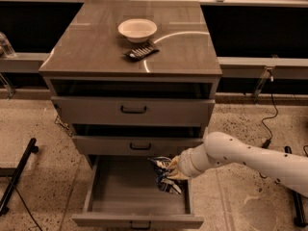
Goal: Place blue chip bag into bottom drawer
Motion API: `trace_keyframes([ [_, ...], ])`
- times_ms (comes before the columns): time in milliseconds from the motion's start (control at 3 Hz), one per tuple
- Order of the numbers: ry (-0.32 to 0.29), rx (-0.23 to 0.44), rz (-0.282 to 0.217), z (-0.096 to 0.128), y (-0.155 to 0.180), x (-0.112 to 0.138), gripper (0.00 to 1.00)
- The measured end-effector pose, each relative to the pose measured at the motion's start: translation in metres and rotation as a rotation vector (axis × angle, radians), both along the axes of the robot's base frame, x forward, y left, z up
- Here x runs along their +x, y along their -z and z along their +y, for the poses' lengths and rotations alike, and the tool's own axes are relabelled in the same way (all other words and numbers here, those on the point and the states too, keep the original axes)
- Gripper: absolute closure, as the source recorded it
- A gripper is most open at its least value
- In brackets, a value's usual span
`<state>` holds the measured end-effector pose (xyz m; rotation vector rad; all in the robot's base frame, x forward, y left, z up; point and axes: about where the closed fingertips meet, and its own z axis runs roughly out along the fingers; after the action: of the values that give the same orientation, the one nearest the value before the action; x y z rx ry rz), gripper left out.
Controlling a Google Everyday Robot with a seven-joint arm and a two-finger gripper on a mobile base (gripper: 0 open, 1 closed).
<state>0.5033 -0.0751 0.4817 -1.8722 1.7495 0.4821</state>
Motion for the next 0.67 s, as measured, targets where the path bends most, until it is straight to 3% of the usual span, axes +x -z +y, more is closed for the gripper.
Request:
trace_keyframes([
  [333, 0.067, 0.057, 0.010, 0.013, 0.008, 0.010, 1.00],
  [667, 0.149, 0.121, 0.053, 0.032, 0.051, 0.022, 1.00],
])
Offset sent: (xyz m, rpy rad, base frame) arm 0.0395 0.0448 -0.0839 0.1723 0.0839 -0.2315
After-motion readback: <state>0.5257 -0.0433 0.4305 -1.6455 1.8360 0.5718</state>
